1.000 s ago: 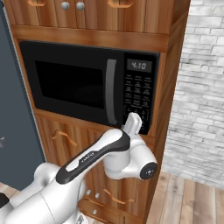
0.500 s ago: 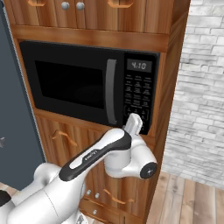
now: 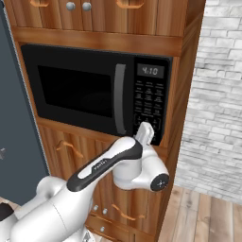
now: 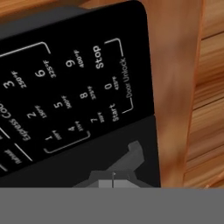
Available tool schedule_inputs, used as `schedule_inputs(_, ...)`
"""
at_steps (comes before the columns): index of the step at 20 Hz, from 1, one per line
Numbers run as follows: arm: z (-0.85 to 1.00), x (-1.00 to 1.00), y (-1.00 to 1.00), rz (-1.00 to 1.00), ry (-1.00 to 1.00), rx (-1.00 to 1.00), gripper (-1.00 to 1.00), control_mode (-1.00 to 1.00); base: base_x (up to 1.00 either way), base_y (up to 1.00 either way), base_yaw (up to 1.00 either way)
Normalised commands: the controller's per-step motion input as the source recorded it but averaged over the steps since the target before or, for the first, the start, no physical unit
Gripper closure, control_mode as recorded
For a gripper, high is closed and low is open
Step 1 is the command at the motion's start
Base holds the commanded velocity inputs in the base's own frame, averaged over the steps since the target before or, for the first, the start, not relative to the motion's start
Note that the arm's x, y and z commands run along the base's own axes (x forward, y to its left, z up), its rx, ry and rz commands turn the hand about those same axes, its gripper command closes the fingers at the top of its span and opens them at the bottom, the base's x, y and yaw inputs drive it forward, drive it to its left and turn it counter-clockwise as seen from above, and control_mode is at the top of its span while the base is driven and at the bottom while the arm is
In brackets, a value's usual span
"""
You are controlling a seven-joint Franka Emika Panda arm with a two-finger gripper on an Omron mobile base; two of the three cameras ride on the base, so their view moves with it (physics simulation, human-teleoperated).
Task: Pick the marshmallow from the counter and place it in the microwave. Then turn on the microwave.
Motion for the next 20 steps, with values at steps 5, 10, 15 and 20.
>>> schedule_inputs(5, -0.02, 0.10, -0.01, -0.01, 0.01, 0.00, 1.00, -1.00, 0.00, 0.00, 0.00)
schedule_inputs(10, -0.04, 0.10, -0.01, -0.01, 0.01, 0.00, 1.00, -1.00, 0.00, 0.00, 0.00)
schedule_inputs(15, -0.06, 0.10, 0.00, -0.01, 0.01, 0.00, 1.00, -1.00, 0.00, 0.00, 0.00)
schedule_inputs(20, -0.04, 0.07, 0.00, -0.01, 0.02, 0.00, 1.00, -1.00, 0.00, 0.00, 0.00)
